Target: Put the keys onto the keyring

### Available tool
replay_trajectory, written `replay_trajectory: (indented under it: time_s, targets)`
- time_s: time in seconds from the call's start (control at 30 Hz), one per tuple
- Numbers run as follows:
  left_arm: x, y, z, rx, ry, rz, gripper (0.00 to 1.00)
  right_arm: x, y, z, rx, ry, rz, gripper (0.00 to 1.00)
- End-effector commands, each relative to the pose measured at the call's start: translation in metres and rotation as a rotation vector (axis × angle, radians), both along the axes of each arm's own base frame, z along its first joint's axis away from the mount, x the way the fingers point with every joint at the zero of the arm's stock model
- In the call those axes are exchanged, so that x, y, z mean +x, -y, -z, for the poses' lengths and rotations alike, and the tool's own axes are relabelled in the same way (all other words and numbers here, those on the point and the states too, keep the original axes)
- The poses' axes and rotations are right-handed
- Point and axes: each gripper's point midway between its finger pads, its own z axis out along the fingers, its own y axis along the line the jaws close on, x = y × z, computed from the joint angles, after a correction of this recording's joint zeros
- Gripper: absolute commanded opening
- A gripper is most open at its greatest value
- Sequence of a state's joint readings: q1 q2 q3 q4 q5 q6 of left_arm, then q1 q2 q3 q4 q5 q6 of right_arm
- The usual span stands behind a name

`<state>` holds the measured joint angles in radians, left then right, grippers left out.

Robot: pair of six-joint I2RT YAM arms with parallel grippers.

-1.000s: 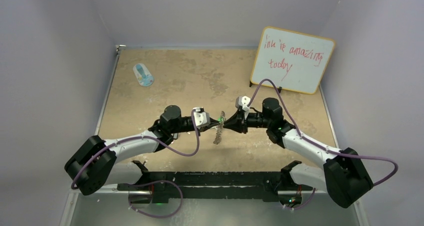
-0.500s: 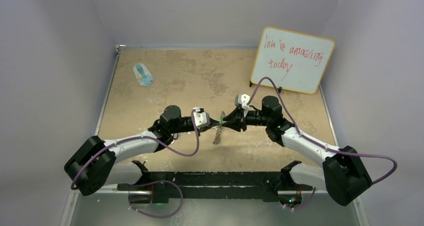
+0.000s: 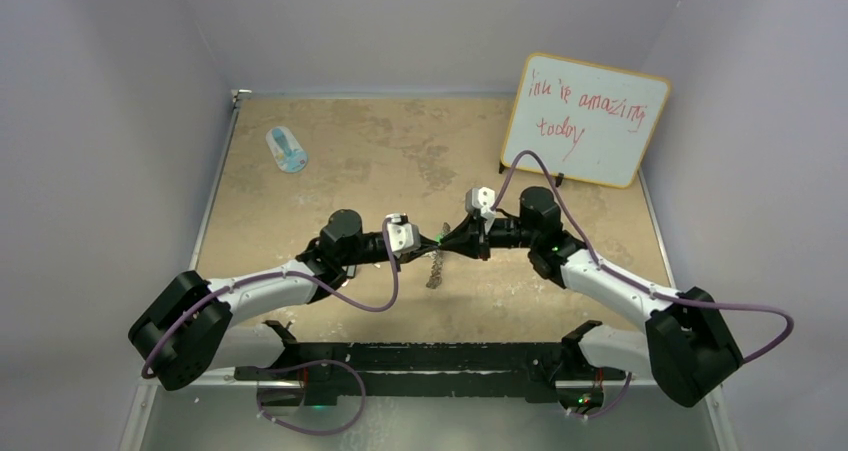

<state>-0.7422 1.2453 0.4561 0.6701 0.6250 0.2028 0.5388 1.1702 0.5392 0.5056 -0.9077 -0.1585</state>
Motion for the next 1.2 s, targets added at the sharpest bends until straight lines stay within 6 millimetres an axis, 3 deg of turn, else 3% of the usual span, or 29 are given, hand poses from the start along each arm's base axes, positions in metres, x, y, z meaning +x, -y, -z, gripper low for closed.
replay_trajectory:
  time_s: [0.0, 0.13, 0.27, 0.5, 0.6, 0.7, 1.17]
  targets:
    - [0.002, 0.010, -0.031, -0.065, 0.073, 0.033, 0.00, 0.002, -0.007, -0.015, 0.011, 0.052, -0.034, 0.16]
    - [0.002, 0.010, -0.032, -0.065, 0.076, 0.034, 0.00, 0.004, -0.007, -0.010, -0.013, 0.052, -0.030, 0.14]
    - [0.002, 0.010, -0.032, -0.060, 0.079, 0.036, 0.00, 0.007, -0.005, -0.005, -0.037, 0.057, -0.019, 0.00]
    - [0.001, 0.010, -0.031, -0.049, 0.085, 0.037, 0.00, 0.009, -0.004, -0.003, -0.054, 0.058, -0.012, 0.00]
    - [0.001, 0.009, -0.030, -0.041, 0.086, 0.038, 0.00, 0.010, -0.004, -0.005, -0.061, 0.066, -0.011, 0.12]
    - [0.001, 0.010, -0.030, -0.039, 0.088, 0.042, 0.00, 0.011, -0.003, -0.004, -0.072, 0.067, -0.005, 0.16]
    - [0.000, 0.012, -0.031, -0.038, 0.092, 0.055, 0.00, 0.014, -0.004, -0.007, -0.065, 0.082, -0.003, 0.06]
